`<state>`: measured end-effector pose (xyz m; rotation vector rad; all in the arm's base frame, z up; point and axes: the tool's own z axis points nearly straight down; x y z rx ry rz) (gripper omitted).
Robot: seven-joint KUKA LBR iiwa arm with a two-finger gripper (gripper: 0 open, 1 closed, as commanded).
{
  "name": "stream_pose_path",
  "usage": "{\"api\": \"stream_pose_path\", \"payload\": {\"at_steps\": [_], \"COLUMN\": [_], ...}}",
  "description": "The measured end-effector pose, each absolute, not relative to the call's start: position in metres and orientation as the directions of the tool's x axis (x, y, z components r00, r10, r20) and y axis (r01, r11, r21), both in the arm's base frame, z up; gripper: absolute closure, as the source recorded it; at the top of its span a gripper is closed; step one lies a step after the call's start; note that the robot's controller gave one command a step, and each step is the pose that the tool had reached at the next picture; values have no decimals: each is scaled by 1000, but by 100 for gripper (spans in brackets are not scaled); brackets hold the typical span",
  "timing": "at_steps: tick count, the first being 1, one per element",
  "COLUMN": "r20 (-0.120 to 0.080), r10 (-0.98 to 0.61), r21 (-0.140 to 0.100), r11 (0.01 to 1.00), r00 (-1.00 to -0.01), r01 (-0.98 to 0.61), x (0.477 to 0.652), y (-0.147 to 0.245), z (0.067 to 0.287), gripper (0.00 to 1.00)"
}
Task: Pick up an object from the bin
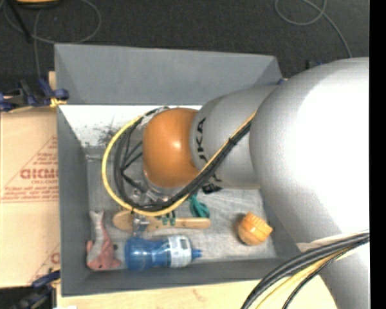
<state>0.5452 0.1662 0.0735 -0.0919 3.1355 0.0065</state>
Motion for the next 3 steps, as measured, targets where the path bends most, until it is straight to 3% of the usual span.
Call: {"api": "stream_pose_path", "payload": {"at_steps": [1, 2, 3], "r20": [-2, -2, 1], "r10": [-56, -55, -141], "r21": [2, 2, -1], "r11": [998, 998, 990], "r00": [-998, -998, -990], "r01": [-56, -55, -141], "x": [563, 563, 573], "y": [174, 174, 171], "z": [193, 193, 230], "gripper": [100, 100, 100]}}
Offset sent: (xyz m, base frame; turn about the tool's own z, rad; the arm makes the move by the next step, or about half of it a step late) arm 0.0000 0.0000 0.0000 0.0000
